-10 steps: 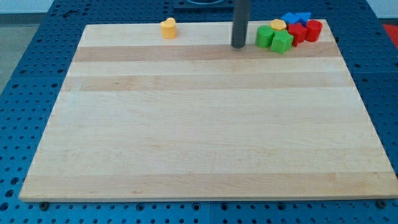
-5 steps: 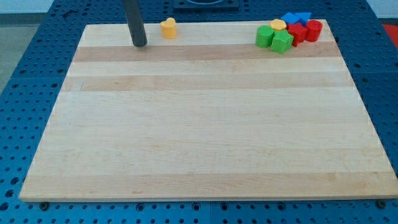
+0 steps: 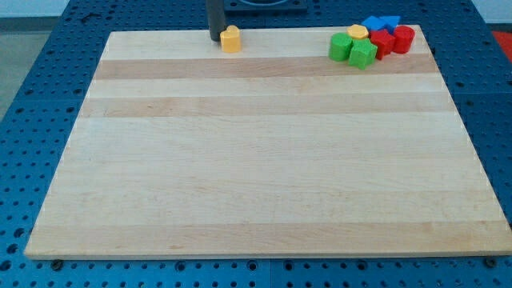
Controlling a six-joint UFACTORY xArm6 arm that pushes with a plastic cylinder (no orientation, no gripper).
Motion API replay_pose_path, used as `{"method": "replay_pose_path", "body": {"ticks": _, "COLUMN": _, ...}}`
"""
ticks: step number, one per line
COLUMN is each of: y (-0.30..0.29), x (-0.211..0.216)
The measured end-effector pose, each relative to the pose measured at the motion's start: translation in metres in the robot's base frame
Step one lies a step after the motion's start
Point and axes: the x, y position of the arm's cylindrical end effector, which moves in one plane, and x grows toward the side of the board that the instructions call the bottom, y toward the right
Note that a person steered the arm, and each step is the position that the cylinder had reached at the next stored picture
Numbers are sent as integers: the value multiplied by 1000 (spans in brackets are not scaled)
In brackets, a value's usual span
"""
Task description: Push the yellow heart to the green circle
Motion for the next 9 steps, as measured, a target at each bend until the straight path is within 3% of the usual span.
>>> {"method": "replay_pose_path", "body": {"ticks": 5, "y": 23, "x": 61}}
{"method": "replay_pose_path", "body": {"ticks": 9, "y": 113, "x": 38}}
